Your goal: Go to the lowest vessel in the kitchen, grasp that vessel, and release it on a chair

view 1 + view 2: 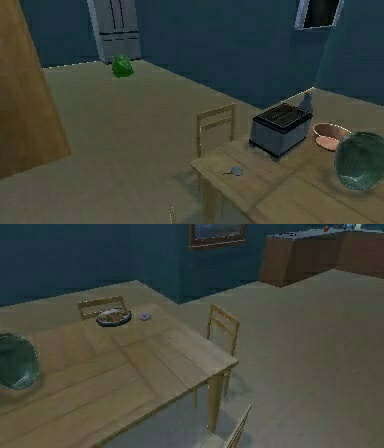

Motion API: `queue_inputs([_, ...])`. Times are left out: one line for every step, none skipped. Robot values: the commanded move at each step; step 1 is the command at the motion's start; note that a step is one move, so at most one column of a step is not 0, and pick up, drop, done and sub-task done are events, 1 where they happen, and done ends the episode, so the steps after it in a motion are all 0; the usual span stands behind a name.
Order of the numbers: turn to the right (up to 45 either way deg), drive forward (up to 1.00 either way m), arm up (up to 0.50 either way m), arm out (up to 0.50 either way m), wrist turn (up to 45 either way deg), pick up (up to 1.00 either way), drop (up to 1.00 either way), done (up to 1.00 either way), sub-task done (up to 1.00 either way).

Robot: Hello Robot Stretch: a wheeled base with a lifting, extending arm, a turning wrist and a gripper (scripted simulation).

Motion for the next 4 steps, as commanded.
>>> queue_inputs([-39.0,0.00,0.00,0.00,0.0,0.00,0.00,0.00,0.00])
queue_inputs([45.0,0.00,0.00,0.00,0.0,0.00,0.00,0.00,0.00])
queue_inputs([45.0,0.00,0.00,0.00,0.0,0.00,0.00,0.00,0.00])
queue_inputs([0.0,0.05,0.00,0.00,0.0,0.00,0.00,0.00,0.00])
